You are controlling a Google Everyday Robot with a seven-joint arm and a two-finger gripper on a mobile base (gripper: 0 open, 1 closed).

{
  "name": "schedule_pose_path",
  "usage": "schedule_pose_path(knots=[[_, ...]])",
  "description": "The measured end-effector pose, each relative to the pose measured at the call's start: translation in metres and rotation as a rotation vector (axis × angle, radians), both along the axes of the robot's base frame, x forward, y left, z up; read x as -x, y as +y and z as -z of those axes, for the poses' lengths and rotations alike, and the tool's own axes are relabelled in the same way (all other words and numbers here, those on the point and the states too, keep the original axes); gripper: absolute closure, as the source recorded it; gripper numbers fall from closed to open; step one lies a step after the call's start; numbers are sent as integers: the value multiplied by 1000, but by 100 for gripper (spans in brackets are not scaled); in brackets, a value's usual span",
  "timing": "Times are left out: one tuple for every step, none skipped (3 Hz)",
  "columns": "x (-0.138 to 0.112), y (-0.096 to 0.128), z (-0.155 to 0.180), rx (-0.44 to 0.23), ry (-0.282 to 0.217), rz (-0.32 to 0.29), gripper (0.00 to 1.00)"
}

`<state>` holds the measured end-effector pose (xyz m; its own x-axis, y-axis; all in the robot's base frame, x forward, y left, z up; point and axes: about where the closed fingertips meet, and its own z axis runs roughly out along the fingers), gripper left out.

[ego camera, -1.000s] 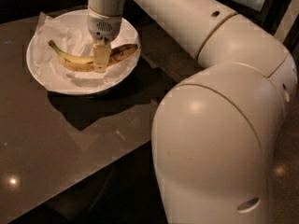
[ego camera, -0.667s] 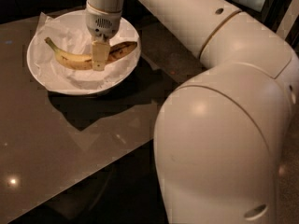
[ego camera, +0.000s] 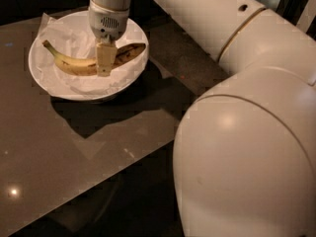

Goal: Pick banana from white bowl

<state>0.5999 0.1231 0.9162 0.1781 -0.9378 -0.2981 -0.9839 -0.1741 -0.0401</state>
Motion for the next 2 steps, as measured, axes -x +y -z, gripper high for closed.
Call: schedule_pose_path(knots=[[11, 0, -6, -16, 2, -10, 100], [43, -5, -5, -58, 53, 4, 100]])
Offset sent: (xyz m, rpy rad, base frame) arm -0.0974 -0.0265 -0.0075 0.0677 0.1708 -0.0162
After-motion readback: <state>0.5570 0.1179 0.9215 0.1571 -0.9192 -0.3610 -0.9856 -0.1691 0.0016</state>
